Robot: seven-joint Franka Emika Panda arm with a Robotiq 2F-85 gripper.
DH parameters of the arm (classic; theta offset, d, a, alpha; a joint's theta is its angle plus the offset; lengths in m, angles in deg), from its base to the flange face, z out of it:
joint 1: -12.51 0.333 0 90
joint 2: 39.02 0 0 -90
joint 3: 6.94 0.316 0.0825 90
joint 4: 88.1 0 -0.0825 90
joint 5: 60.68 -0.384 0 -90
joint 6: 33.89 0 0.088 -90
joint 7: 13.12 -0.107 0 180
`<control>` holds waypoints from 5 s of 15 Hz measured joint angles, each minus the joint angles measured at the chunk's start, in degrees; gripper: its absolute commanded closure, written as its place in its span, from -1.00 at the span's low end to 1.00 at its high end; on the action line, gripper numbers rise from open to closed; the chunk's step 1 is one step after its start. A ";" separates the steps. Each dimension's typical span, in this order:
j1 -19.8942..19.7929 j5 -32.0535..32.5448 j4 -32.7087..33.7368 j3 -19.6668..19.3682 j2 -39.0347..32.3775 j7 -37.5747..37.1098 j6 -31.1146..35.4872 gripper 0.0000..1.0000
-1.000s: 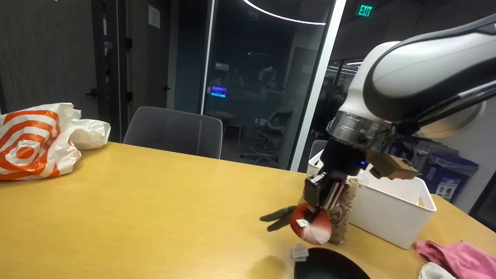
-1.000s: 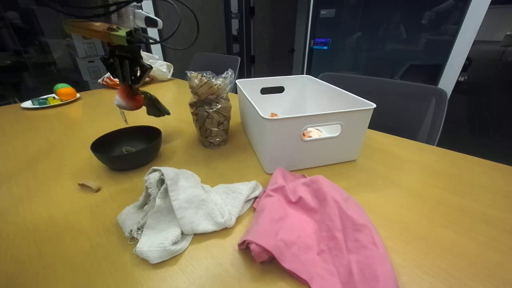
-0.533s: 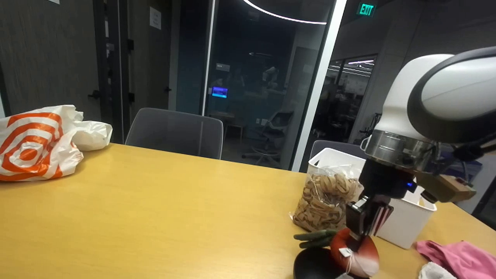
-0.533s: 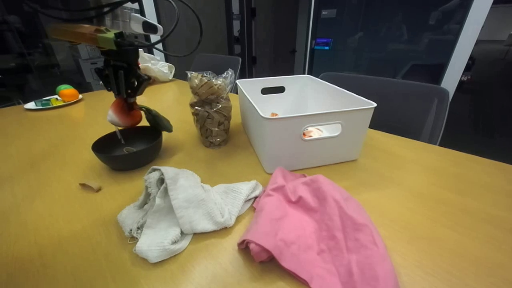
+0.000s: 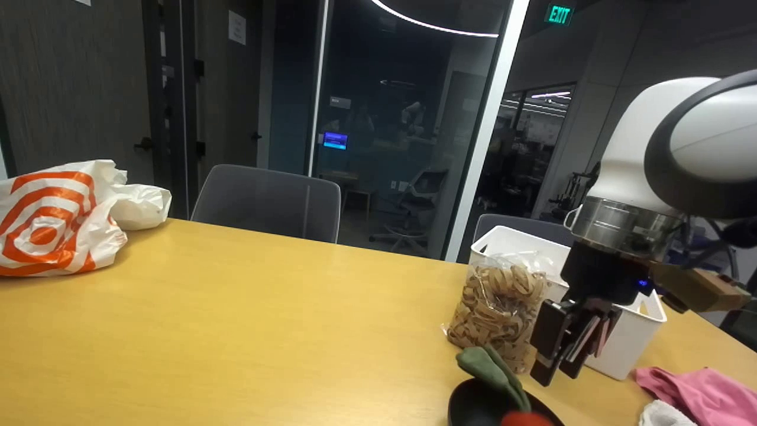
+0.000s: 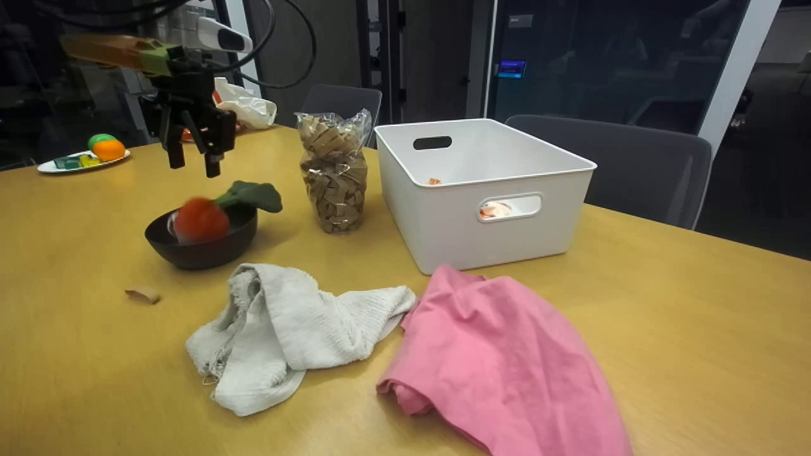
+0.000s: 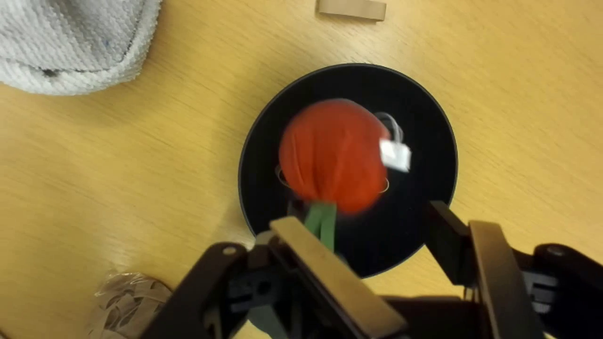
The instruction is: Put some rubber bands in the black bowl then put the radish in the bowl.
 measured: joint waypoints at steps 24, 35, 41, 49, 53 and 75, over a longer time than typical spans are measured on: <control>5.29 -3.59 -19.67 1.95 18.22 -2.68 -0.38 -1.00; 5.27 -3.69 -19.82 1.52 6.55 -2.82 6.04 -1.00; 6.32 -8.46 -19.78 1.59 1.76 -2.81 11.68 -1.00; 6.53 -8.62 -19.77 2.58 -1.41 -5.52 13.70 -1.00; 6.53 -8.13 -19.79 3.25 -3.56 -7.51 13.71 -1.00; 5.09 0.69 -18.68 3.67 -6.28 -14.49 14.86 0.82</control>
